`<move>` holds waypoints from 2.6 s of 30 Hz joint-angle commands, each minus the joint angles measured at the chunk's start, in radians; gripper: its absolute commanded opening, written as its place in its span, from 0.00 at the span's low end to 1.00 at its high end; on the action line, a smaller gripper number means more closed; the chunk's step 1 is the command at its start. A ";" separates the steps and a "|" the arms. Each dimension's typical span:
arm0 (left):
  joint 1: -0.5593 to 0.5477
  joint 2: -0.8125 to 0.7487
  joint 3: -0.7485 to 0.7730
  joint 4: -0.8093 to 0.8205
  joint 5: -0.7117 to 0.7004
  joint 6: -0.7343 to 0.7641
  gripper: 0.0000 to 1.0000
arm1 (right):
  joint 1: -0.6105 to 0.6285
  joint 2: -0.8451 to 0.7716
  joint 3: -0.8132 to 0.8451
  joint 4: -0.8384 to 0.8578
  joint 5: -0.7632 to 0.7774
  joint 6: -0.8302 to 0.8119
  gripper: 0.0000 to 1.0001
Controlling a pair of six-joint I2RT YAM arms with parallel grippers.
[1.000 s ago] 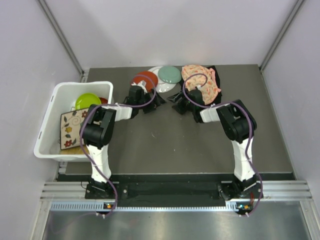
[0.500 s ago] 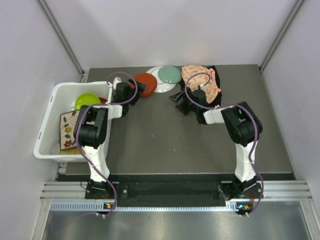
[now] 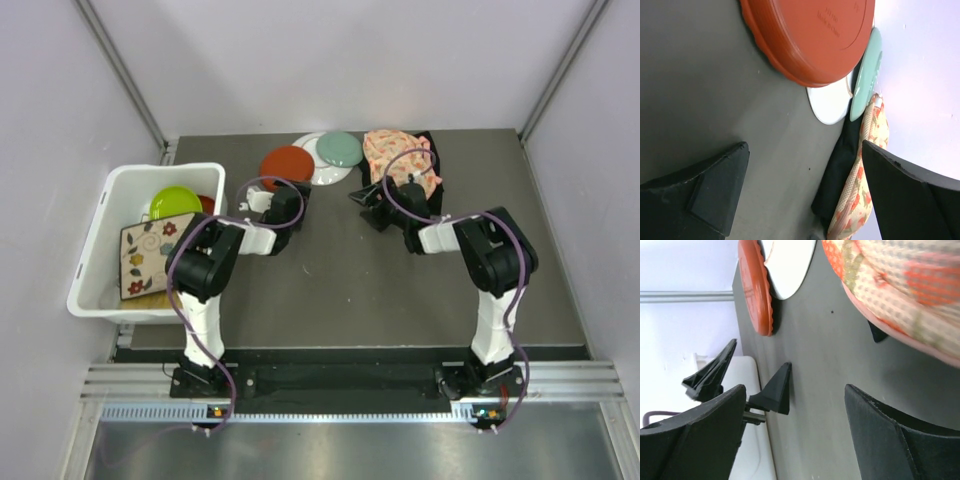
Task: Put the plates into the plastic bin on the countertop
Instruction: Pick up the plate from the corner of the board, then place the plate in the plastic bin.
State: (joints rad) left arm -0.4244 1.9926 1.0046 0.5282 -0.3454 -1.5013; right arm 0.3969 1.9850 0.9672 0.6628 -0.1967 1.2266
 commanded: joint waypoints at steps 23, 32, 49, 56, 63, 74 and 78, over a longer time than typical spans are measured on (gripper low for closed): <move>-0.094 0.363 0.497 -0.475 -0.664 -0.419 0.99 | -0.257 -0.508 -0.122 -0.140 -0.168 -0.125 0.81; -0.060 0.405 0.542 -0.340 -0.748 -0.265 0.93 | -0.300 -0.486 -0.096 -0.169 -0.190 -0.153 0.81; -0.082 0.233 0.210 0.443 -0.592 0.378 0.00 | -0.300 -0.525 -0.156 -0.170 -0.188 -0.159 0.81; -0.103 0.092 0.157 0.533 -0.367 0.544 0.00 | -0.302 -0.624 -0.214 -0.213 -0.159 -0.179 0.81; -0.111 -0.069 0.085 0.454 -0.175 0.656 0.00 | -0.302 -0.767 -0.286 -0.279 -0.135 -0.196 0.82; -0.102 -0.520 0.069 -0.074 -0.026 1.182 0.00 | -0.302 -0.963 -0.328 -0.442 -0.075 -0.266 0.84; -0.076 -0.675 0.126 -0.388 -0.079 1.311 0.00 | -0.300 -0.976 -0.337 -0.453 -0.064 -0.277 0.85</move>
State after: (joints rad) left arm -0.5274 1.4448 1.0683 0.4744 -0.3935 -0.4080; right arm 0.1062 1.0298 0.6407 0.2321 -0.2893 0.9874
